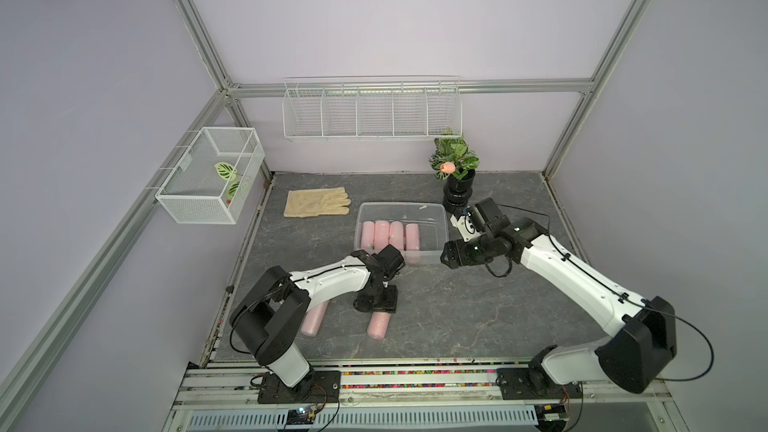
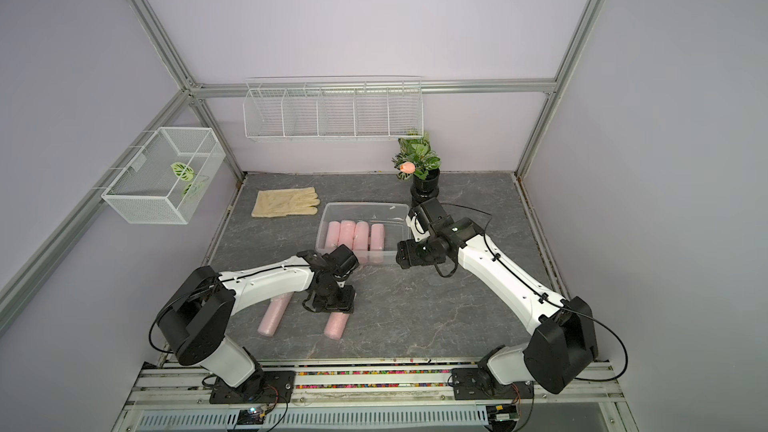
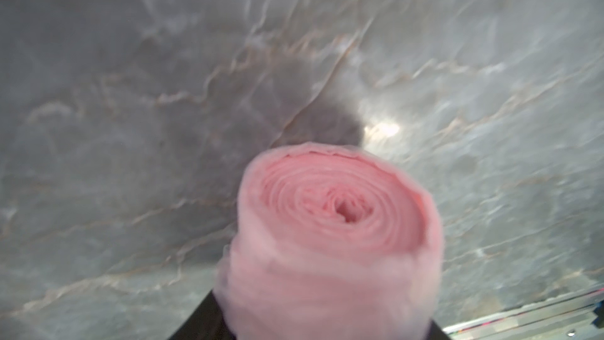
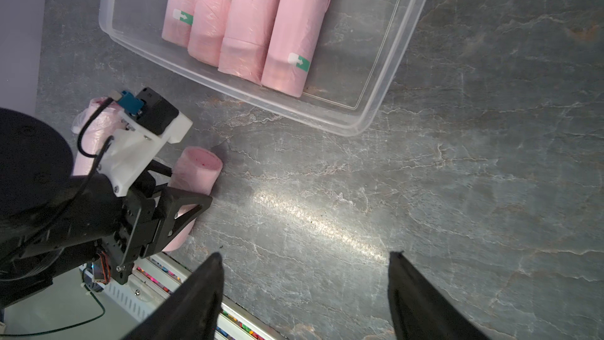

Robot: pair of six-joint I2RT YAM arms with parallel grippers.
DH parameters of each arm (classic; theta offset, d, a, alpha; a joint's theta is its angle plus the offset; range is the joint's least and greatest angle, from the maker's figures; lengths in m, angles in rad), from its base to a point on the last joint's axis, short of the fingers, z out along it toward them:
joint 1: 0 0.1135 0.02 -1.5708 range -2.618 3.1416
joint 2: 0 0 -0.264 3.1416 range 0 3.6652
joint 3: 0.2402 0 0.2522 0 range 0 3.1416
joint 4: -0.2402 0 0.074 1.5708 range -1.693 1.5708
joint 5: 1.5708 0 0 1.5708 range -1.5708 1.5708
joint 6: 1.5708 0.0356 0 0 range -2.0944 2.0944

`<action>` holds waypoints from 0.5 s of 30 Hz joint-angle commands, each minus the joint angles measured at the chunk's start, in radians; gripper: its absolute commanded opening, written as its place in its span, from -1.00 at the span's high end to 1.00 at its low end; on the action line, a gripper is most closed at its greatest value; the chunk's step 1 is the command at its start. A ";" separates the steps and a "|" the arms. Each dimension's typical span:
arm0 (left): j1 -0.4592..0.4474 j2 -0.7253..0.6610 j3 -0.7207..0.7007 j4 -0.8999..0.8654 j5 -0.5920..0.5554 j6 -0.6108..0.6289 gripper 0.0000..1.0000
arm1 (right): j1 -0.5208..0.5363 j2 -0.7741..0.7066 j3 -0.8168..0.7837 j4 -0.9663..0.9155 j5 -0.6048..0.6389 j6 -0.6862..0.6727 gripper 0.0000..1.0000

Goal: Put the roll of trash bags into the storage box
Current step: Pick up the roll of trash bags from the center of the board.

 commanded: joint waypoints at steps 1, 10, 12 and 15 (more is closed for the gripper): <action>-0.006 0.028 0.041 0.062 0.015 -0.018 -0.28 | -0.011 -0.027 -0.022 0.000 0.012 0.004 -0.61; -0.007 0.067 0.092 -0.073 -0.024 0.078 -0.38 | -0.022 -0.047 -0.037 -0.002 0.015 0.009 -0.61; -0.008 0.071 0.118 -0.110 -0.036 0.106 -0.38 | -0.024 -0.046 -0.038 0.001 0.014 0.009 -0.61; -0.016 0.085 0.146 -0.152 -0.053 0.139 -0.38 | -0.023 -0.042 -0.037 0.002 0.010 0.009 -0.60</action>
